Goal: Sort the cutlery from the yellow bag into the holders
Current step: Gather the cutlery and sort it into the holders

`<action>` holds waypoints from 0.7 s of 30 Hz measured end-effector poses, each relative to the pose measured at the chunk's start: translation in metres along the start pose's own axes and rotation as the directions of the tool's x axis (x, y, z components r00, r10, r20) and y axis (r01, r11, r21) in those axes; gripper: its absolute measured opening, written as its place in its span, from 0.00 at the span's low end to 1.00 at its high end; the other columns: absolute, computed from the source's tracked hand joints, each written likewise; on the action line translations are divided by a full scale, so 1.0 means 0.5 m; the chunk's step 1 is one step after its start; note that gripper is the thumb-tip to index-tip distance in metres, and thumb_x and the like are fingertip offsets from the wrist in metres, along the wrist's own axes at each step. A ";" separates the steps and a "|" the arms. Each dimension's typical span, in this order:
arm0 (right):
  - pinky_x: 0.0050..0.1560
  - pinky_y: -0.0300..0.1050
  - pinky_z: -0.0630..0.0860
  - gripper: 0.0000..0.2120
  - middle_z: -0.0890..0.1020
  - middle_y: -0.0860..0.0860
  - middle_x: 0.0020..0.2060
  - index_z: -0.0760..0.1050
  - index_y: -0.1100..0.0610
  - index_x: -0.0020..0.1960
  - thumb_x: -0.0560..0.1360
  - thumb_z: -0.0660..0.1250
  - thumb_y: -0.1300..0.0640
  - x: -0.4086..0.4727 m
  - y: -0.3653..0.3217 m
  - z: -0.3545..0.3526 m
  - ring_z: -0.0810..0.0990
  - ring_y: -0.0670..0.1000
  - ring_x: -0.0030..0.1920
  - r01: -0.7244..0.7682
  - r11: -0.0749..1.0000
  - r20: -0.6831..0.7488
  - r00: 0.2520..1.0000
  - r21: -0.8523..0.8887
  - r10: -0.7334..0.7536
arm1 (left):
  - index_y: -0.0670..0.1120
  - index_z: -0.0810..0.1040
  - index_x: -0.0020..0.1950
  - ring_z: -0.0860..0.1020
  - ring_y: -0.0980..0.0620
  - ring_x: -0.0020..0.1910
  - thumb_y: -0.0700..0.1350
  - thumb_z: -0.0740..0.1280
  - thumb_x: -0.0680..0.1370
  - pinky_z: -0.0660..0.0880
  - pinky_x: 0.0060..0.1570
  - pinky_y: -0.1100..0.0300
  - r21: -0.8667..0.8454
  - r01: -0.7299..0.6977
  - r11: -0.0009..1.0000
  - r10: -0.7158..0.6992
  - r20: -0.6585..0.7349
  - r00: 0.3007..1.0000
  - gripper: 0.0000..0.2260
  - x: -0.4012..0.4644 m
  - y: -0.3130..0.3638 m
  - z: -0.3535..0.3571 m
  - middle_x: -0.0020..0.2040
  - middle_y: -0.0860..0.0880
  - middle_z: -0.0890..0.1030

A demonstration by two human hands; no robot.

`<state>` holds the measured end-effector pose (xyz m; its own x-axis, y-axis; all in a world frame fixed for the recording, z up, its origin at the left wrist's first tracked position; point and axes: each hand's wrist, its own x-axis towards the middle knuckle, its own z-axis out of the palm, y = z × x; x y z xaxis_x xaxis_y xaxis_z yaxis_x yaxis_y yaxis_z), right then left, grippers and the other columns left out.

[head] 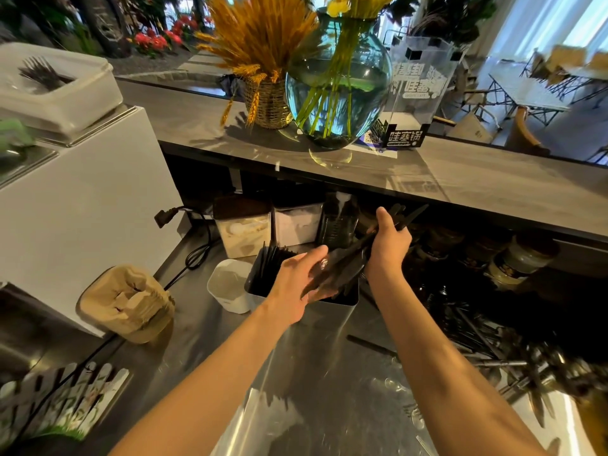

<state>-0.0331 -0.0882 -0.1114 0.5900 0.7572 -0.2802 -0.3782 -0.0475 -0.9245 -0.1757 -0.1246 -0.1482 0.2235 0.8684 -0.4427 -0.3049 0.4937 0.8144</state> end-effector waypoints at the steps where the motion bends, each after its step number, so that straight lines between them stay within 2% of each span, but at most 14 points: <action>1: 0.45 0.46 0.74 0.08 0.78 0.51 0.42 0.73 0.57 0.52 0.79 0.68 0.53 -0.002 0.001 0.001 0.78 0.49 0.42 -0.022 1.000 -0.020 1.000 0.019 0.022 | 0.46 0.84 0.47 0.85 0.48 0.49 0.51 0.70 0.78 0.80 0.49 0.52 0.021 -0.046 0.999 0.048 -0.087 0.995 0.09 0.001 -0.008 0.011 0.46 0.46 0.86; 3: 0.49 0.48 0.77 0.20 0.79 0.53 0.50 0.71 0.60 0.66 0.79 0.69 0.53 -0.001 0.007 0.002 0.80 0.52 0.49 -0.087 0.994 -0.035 0.995 0.068 0.089 | 0.50 0.85 0.38 0.83 0.43 0.53 0.53 0.71 0.77 0.78 0.57 0.46 0.057 -0.119 0.991 0.129 -0.228 0.965 0.10 0.006 -0.020 0.025 0.46 0.44 0.86; 5: 0.44 0.48 0.80 0.23 0.79 0.56 0.53 0.68 0.60 0.70 0.78 0.69 0.54 -0.003 0.015 0.002 0.81 0.52 0.46 -0.131 0.979 -0.034 0.990 0.157 0.138 | 0.52 0.84 0.34 0.81 0.41 0.54 0.53 0.71 0.76 0.76 0.59 0.43 0.035 -0.133 0.990 0.137 -0.316 0.939 0.11 0.007 -0.023 0.035 0.46 0.44 0.85; 7: 0.40 0.45 0.81 0.18 0.79 0.56 0.51 0.70 0.59 0.66 0.79 0.69 0.55 -0.003 0.021 0.000 0.83 0.50 0.41 -0.165 0.951 -0.011 0.985 0.263 0.174 | 0.50 0.84 0.36 0.81 0.44 0.51 0.48 0.69 0.76 0.76 0.55 0.47 0.005 -0.150 0.989 0.141 -0.364 0.921 0.10 0.010 -0.024 0.043 0.43 0.46 0.84; 10: 0.41 0.44 0.83 0.09 0.81 0.55 0.52 0.75 0.56 0.57 0.79 0.70 0.56 0.000 0.030 -0.006 0.86 0.51 0.44 -0.220 0.905 0.049 0.975 0.364 0.218 | 0.43 0.82 0.41 0.81 0.46 0.45 0.41 0.65 0.78 0.75 0.46 0.53 -0.048 -0.212 0.976 0.173 -0.423 0.890 0.08 0.020 -0.019 0.048 0.39 0.47 0.83; 13: 0.33 0.39 0.77 0.03 0.78 0.50 0.36 0.75 0.58 0.50 0.79 0.68 0.58 -0.006 0.046 -0.007 0.79 0.46 0.32 -0.336 0.817 0.185 0.942 0.469 0.281 | 0.44 0.79 0.36 0.80 0.45 0.42 0.39 0.62 0.78 0.76 0.42 0.54 -0.019 -0.257 0.966 0.218 -0.469 0.856 0.12 0.035 -0.006 0.043 0.38 0.46 0.82; 15: 0.28 0.37 0.70 0.07 0.73 0.47 0.28 0.74 0.55 0.43 0.80 0.67 0.58 -0.001 0.056 -0.010 0.71 0.44 0.26 -0.349 0.780 0.206 0.937 0.520 0.282 | 0.43 0.79 0.36 0.82 0.46 0.41 0.39 0.61 0.79 0.77 0.42 0.55 0.007 -0.281 0.960 0.254 -0.447 0.858 0.12 0.040 -0.003 0.042 0.38 0.45 0.82; 17: 0.25 0.36 0.65 0.13 0.68 0.46 0.26 0.71 0.54 0.37 0.80 0.67 0.56 0.011 0.055 -0.015 0.65 0.44 0.23 -0.349 0.751 0.185 0.937 0.561 0.297 | 0.39 0.80 0.43 0.84 0.45 0.43 0.41 0.60 0.81 0.80 0.42 0.56 -0.040 -0.305 0.952 0.268 -0.378 0.886 0.12 0.036 -0.004 0.036 0.40 0.42 0.83; 19: 0.26 0.36 0.62 0.16 0.66 0.46 0.25 0.68 0.54 0.34 0.79 0.69 0.54 0.024 0.049 -0.023 0.64 0.44 0.23 -0.323 0.734 0.142 0.943 0.598 0.300 | 0.37 0.80 0.51 0.85 0.45 0.48 0.43 0.59 0.83 0.81 0.46 0.58 -0.055 -0.357 0.932 0.326 -0.303 0.896 0.14 0.028 -0.015 0.039 0.47 0.41 0.85; 21: 0.28 0.37 0.63 0.16 0.67 0.46 0.25 0.70 0.54 0.35 0.78 0.70 0.53 0.017 0.053 -0.018 0.65 0.45 0.24 -0.302 0.738 0.122 0.950 0.604 0.289 | 0.38 0.81 0.56 0.84 0.49 0.52 0.45 0.57 0.84 0.78 0.50 0.62 0.033 -0.402 0.915 0.396 -0.264 0.879 0.15 0.023 -0.025 0.047 0.51 0.43 0.85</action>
<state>-0.0320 -0.0889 -0.1407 0.3640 0.7849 -0.5015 -0.8879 0.1298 -0.4413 -0.1477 -0.1220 -0.1546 -0.1688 0.9716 -0.1657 -0.3382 0.1008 0.9356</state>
